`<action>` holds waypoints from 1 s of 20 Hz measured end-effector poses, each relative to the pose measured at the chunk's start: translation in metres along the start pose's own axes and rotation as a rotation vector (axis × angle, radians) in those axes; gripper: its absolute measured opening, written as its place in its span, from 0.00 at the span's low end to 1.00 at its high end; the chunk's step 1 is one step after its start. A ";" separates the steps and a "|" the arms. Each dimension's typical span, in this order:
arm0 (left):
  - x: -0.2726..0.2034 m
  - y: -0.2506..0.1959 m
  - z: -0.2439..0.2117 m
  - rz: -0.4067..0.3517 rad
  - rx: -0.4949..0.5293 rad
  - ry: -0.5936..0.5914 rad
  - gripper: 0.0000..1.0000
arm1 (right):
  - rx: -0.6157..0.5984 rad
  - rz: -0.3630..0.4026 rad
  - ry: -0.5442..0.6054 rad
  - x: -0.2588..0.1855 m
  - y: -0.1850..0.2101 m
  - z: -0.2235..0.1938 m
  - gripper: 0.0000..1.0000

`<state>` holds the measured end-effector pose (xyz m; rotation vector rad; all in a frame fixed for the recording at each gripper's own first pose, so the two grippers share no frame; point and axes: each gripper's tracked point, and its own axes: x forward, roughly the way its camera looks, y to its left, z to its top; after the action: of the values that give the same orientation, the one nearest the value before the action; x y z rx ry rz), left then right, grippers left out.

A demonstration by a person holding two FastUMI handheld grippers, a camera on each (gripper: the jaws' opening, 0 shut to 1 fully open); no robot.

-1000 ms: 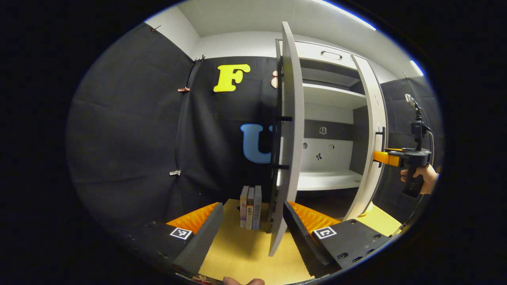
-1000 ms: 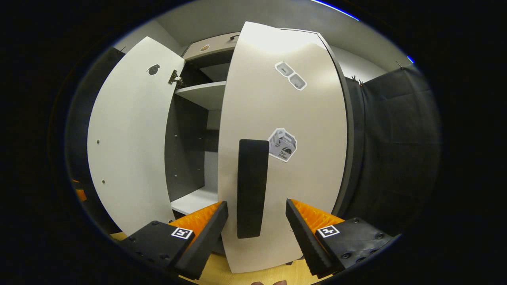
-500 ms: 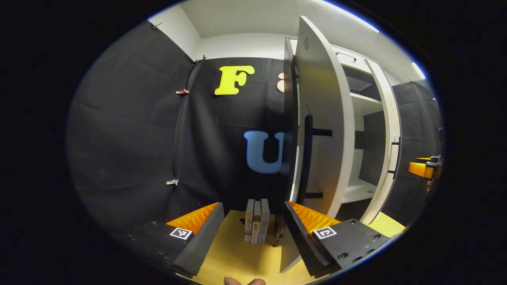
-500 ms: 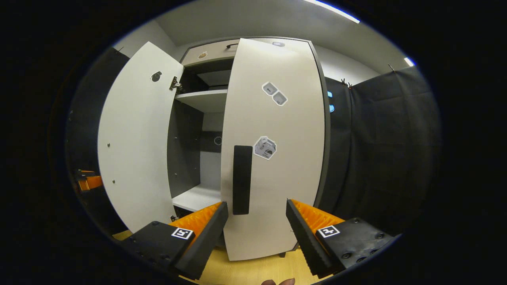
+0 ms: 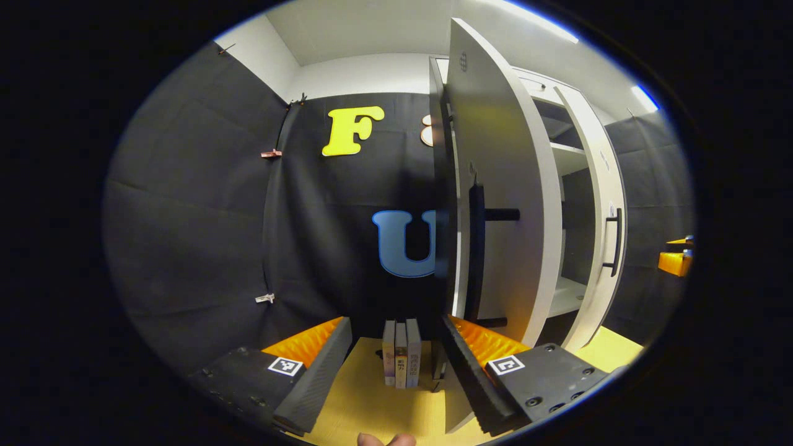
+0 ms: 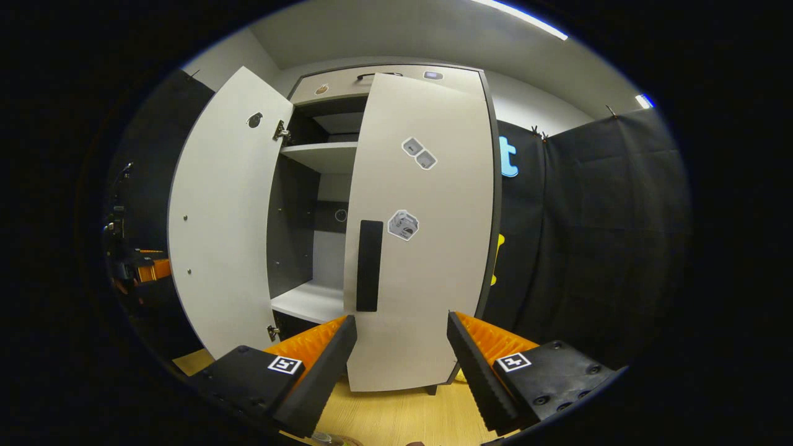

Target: Grasp the bottle in the cabinet with the left hand and place it on the coaster, then close the right door with the right hand and the left door with the left hand.

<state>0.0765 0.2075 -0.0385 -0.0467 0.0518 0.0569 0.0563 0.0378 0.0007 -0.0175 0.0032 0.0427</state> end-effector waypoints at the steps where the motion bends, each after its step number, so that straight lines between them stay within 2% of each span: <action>1: 0.000 -0.002 -0.001 -0.003 -0.013 0.007 0.92 | 0.011 -0.002 -0.004 -0.004 -0.003 0.002 0.98; 4: -0.002 -0.006 -0.001 0.010 -0.010 0.017 0.93 | 0.035 -0.009 -0.021 -0.011 -0.014 0.010 0.97; 5: -0.002 -0.008 0.000 0.012 -0.007 0.024 0.91 | 0.037 -0.010 -0.025 -0.014 -0.017 0.012 0.97; 7: -0.002 -0.018 0.000 -0.005 -0.015 0.032 0.94 | 0.024 -0.014 -0.033 -0.017 -0.027 0.016 0.97; 10: -0.006 -0.046 0.002 -0.048 -0.009 0.041 0.95 | 0.033 -0.018 -0.039 -0.021 -0.038 0.018 0.97; 20: -0.003 -0.120 0.000 -0.086 -0.031 0.049 0.94 | 0.031 0.000 -0.035 -0.008 -0.075 0.017 0.97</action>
<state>0.0808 0.0877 -0.0326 -0.0817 0.0977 -0.0296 0.0517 -0.0370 0.0192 0.0146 -0.0311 0.0427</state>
